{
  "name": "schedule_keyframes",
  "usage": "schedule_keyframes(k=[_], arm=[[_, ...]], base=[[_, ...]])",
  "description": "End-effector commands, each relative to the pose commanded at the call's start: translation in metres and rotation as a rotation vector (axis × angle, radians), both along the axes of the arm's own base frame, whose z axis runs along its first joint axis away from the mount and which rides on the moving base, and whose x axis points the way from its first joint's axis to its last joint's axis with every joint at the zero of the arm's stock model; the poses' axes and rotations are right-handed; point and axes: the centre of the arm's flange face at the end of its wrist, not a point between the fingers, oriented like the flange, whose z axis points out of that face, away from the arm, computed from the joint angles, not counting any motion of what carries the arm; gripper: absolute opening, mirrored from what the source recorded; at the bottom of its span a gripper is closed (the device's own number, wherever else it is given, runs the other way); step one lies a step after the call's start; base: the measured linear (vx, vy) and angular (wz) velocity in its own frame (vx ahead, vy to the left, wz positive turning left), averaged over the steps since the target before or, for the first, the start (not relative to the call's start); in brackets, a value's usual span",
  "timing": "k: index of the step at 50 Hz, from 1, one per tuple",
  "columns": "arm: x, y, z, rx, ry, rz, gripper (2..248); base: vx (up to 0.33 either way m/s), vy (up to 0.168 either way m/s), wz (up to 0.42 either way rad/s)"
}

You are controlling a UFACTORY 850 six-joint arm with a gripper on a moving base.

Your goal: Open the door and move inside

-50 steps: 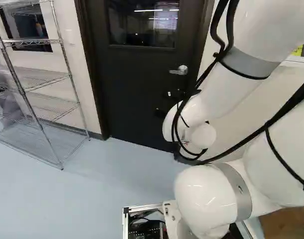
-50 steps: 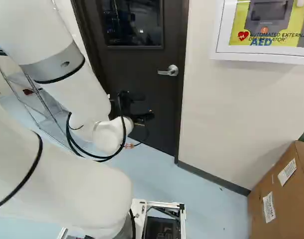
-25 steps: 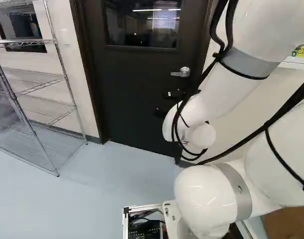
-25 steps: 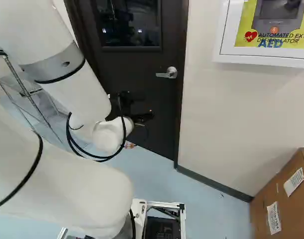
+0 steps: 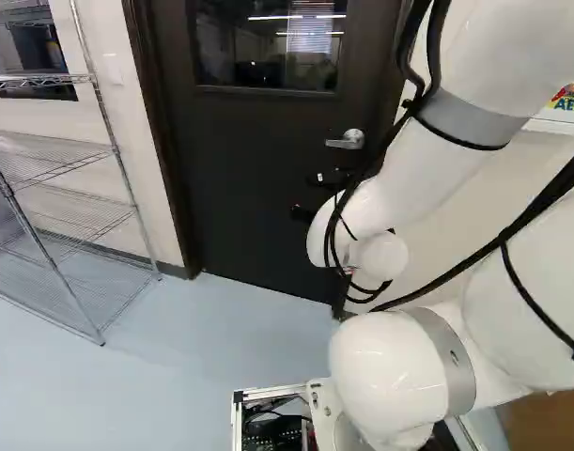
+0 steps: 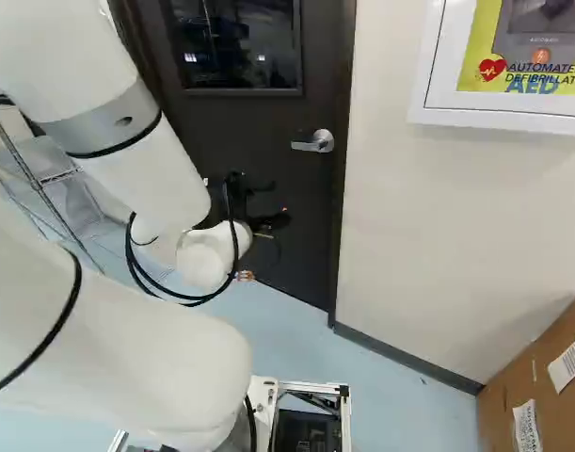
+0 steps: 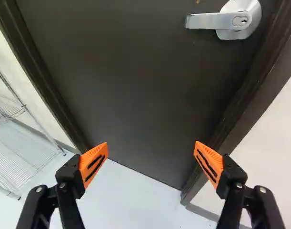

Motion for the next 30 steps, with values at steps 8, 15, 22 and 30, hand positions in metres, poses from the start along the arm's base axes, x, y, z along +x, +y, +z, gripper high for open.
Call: schedule_keyframes(k=[8,15,22,30], arm=[[0.0,0.0,0.0,0.0,0.0,0.0,247],[0.0,0.0,0.0,0.0,0.0,0.0,247],[0.0025,0.0,0.0004,0.0,0.001,0.0,247],[0.0064,-0.0003,0.0011,0.0,0.002,-0.001,247]], base=[[0.053,0.002,-0.008],[0.042,0.0,-0.006],[0.038,-0.002,-0.005],[0.003,0.0,-0.002]])
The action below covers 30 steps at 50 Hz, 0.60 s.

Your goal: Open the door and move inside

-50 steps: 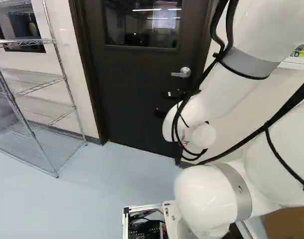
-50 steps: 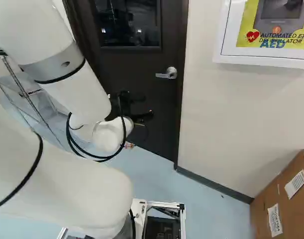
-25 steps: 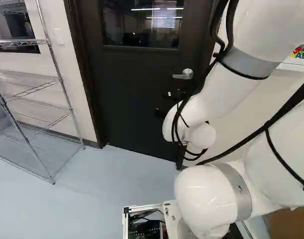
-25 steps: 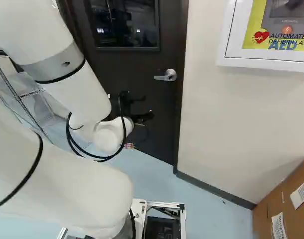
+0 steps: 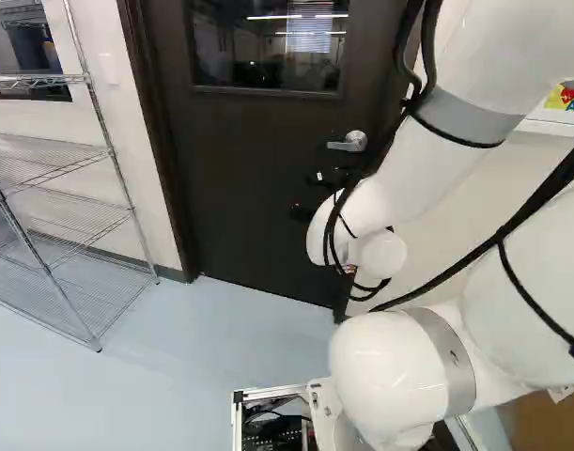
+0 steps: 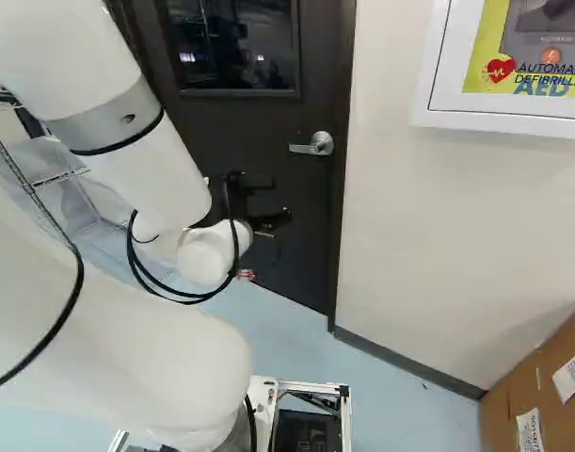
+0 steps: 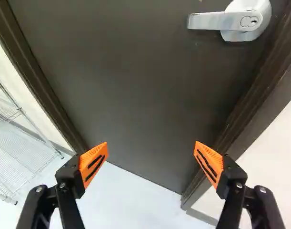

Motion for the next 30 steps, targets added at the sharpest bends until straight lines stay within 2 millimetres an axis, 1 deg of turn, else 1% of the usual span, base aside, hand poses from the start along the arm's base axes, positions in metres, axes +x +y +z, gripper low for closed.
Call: schedule_keyframes(k=[14,30], arm=[[0.011,-0.003,0.011,0.0,-0.029,-0.011,247],[0.039,-0.008,0.029,-0.001,-0.064,-0.026,247]], base=[[0.0,0.0,0.0],[0.0,0.0,0.0]])
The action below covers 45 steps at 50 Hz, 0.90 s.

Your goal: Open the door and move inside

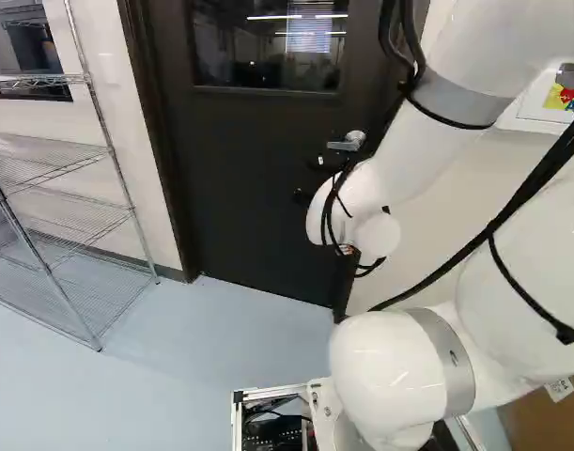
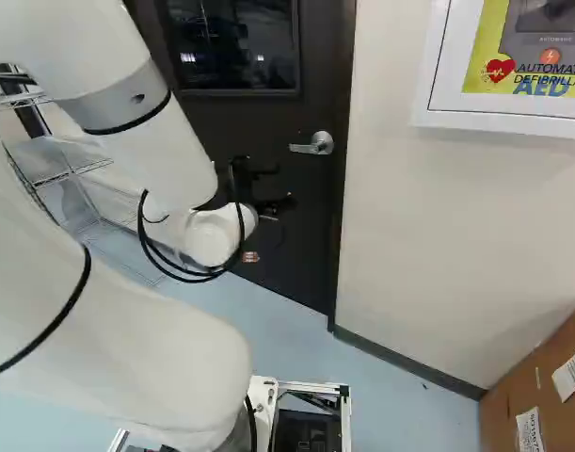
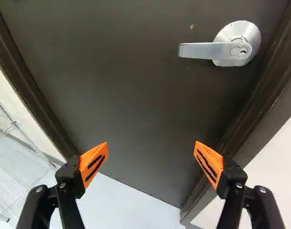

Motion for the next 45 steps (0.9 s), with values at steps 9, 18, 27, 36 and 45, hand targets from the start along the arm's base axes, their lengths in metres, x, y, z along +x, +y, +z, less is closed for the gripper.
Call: schedule_keyframes(k=[9,18,27,36,45], arm=[[0.017,-0.002,0.01,-0.001,-0.02,-0.006,247],[0.034,-0.005,0.02,-0.001,-0.04,-0.011,247],[0.049,-0.007,0.03,-0.002,-0.06,-0.015,247],[0.063,-0.009,0.04,-0.003,-0.081,-0.018,247],[0.071,-0.01,0.049,-0.004,-0.102,-0.021,247]], base=[[0.0,0.0,0.0],[0.0,0.0,0.0],[0.0,0.0,0.0],[0.0,0.0,0.0],[0.0,0.0,0.0]])
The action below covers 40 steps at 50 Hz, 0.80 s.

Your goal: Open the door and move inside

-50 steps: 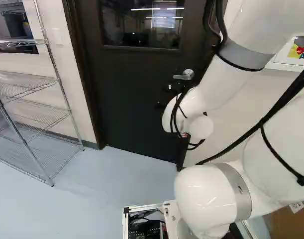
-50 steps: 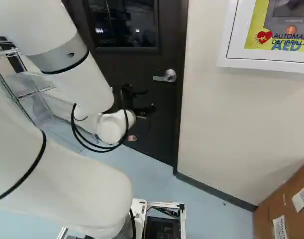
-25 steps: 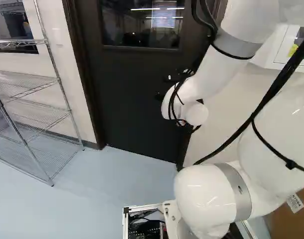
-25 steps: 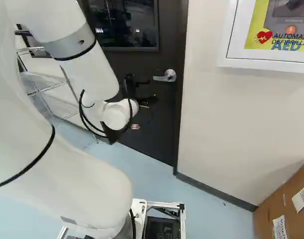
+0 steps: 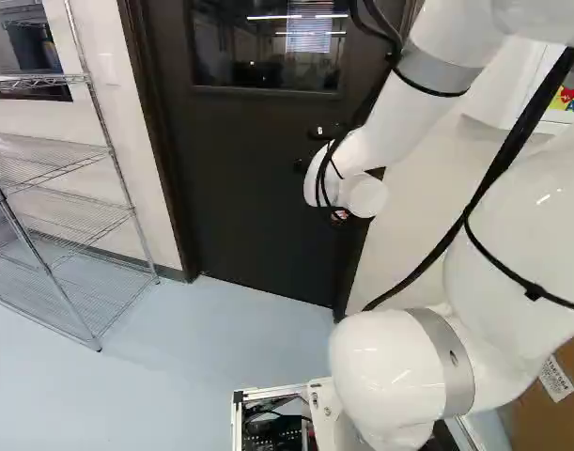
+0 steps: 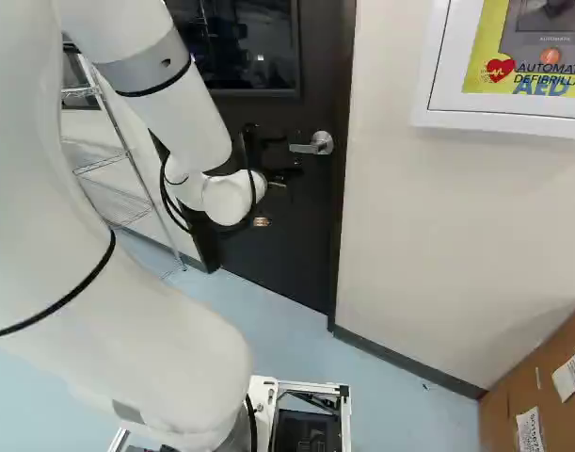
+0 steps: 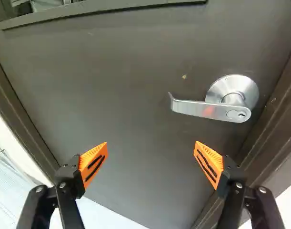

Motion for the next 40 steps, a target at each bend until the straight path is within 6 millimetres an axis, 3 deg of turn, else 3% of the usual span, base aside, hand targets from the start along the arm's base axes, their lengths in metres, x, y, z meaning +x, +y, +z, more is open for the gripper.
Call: schedule_keyframes(k=[40], arm=[[0.019,-0.001,0.041,-0.004,-0.094,0.001,247]], base=[[0.0,0.0,0.0]])
